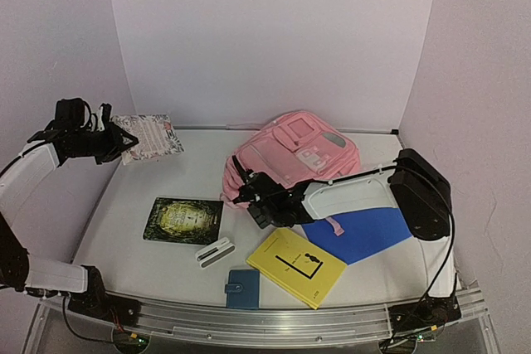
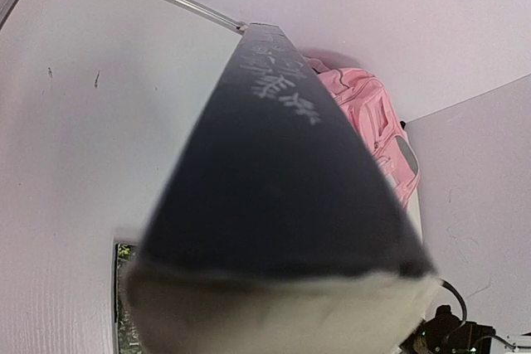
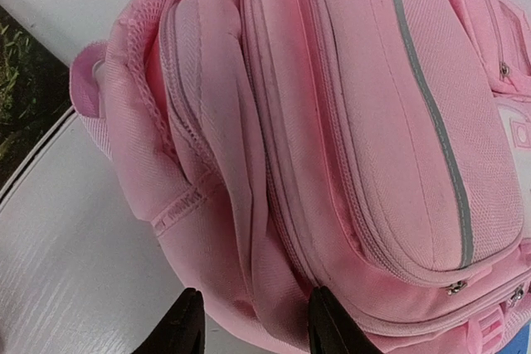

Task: Pack the student bag
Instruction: Place the book in the student bag.

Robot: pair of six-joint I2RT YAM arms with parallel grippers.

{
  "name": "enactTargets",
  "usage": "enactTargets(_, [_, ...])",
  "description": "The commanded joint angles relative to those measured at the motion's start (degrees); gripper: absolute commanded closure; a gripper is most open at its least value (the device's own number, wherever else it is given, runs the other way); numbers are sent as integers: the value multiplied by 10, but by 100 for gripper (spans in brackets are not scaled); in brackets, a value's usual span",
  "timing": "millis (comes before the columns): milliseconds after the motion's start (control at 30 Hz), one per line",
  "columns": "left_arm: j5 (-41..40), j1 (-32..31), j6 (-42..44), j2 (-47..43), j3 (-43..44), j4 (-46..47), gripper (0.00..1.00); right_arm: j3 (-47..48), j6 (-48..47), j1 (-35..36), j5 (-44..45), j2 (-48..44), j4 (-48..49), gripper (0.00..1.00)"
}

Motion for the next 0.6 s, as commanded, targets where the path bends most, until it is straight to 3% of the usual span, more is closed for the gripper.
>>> enactTargets(0, [29,0,12,-14,10,53,100,36,-2,-4,50,19,1,59])
enactTargets(567, [34,0,11,-13,10,53,100,45,-6,-32,26,34,-3,69])
